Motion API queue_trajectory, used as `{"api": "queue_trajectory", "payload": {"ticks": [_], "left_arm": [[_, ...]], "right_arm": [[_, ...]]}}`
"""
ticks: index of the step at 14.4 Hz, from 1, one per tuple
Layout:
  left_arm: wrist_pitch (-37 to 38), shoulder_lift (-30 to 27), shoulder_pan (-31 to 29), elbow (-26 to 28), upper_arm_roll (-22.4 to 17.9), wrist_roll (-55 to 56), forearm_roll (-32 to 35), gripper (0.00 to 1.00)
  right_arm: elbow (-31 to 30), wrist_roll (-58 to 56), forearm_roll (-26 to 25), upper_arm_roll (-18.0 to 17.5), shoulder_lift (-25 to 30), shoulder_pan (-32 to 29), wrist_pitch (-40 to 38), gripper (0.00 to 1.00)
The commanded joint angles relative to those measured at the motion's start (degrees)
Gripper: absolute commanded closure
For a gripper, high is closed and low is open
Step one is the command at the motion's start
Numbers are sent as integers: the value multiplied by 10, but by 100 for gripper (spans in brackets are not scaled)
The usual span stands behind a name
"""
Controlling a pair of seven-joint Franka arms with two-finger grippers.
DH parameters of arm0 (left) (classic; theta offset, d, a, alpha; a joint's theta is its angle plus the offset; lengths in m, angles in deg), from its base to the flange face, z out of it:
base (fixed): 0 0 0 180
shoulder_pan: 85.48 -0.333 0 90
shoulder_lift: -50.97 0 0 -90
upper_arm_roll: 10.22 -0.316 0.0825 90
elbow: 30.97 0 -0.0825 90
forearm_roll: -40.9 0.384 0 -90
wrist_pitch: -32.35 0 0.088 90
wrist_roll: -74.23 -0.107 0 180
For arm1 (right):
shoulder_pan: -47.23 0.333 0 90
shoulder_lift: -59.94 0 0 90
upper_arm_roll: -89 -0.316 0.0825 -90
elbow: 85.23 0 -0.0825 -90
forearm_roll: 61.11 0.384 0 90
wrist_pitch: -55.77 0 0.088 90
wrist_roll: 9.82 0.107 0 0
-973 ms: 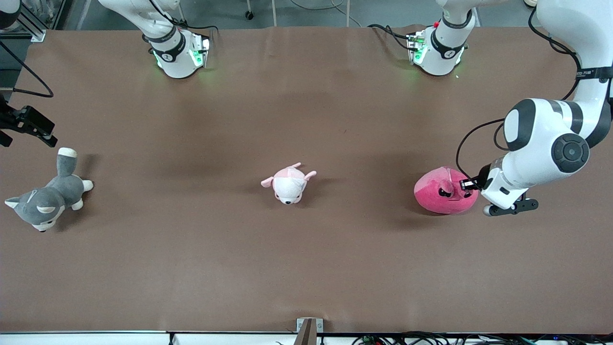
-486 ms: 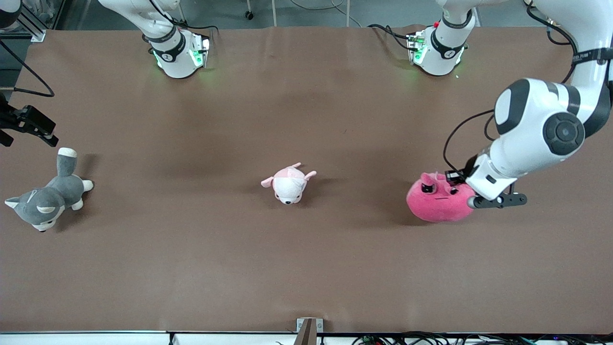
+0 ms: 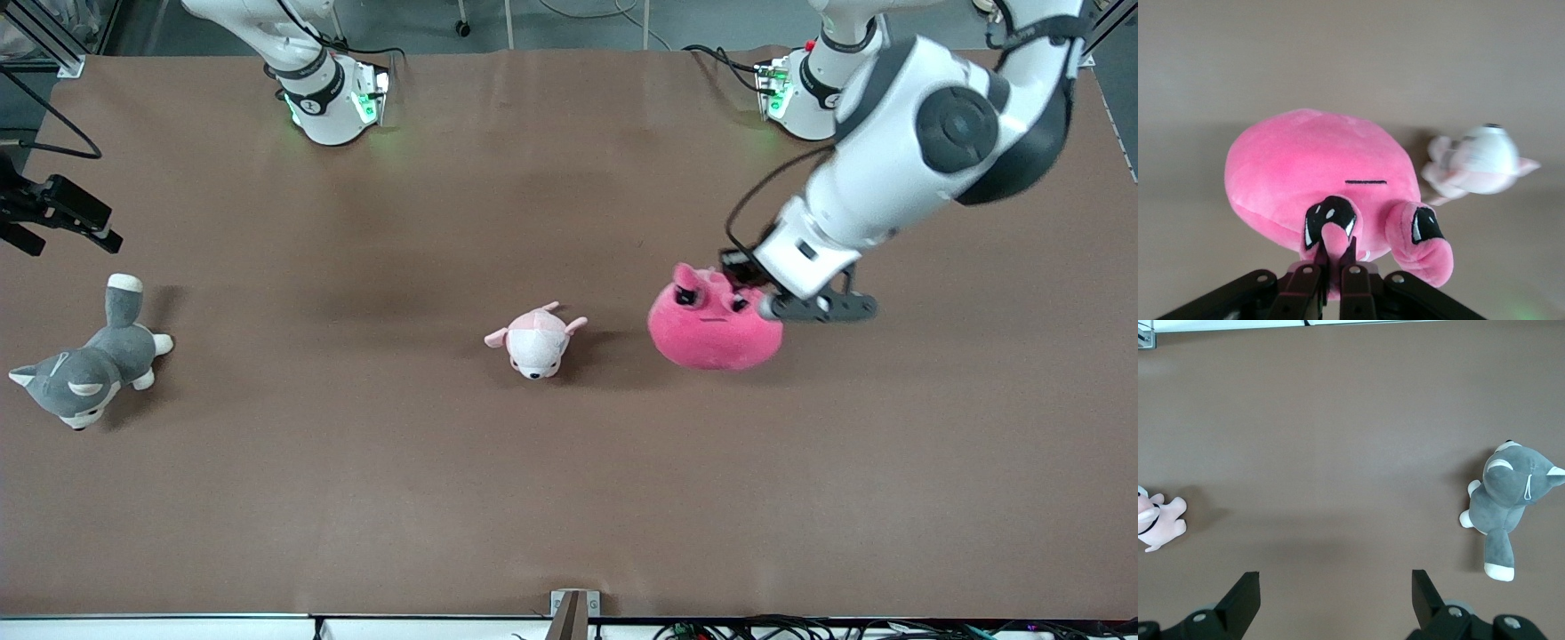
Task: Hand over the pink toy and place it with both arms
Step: 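Carry the pink toy toward center while the right gripper reaches it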
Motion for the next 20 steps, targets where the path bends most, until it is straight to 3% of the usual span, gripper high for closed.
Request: {"api": "queue_trajectory", "payload": {"ticks": [1,6,14,17,20], "left_arm": [[27,15,9,-75,21,36,-17,100],[21,16,13,-93,65,81,-42,100],[-56,66,130,-123,66,317,-42,100],[-78,72,151,-124,66,359,-42,100],[-80,74,153,-124,66,363,-42,100]], "right_arm": [[6,-11,8,1,-8,0,-12,0],[0,-82,104,1,-17,7,-37,0],[7,-31,316,0,-68,80,-31,0],[7,-28,331,0,-72,109,-20,13],[7,43,358,-1,-72,133,-21,14]]}}
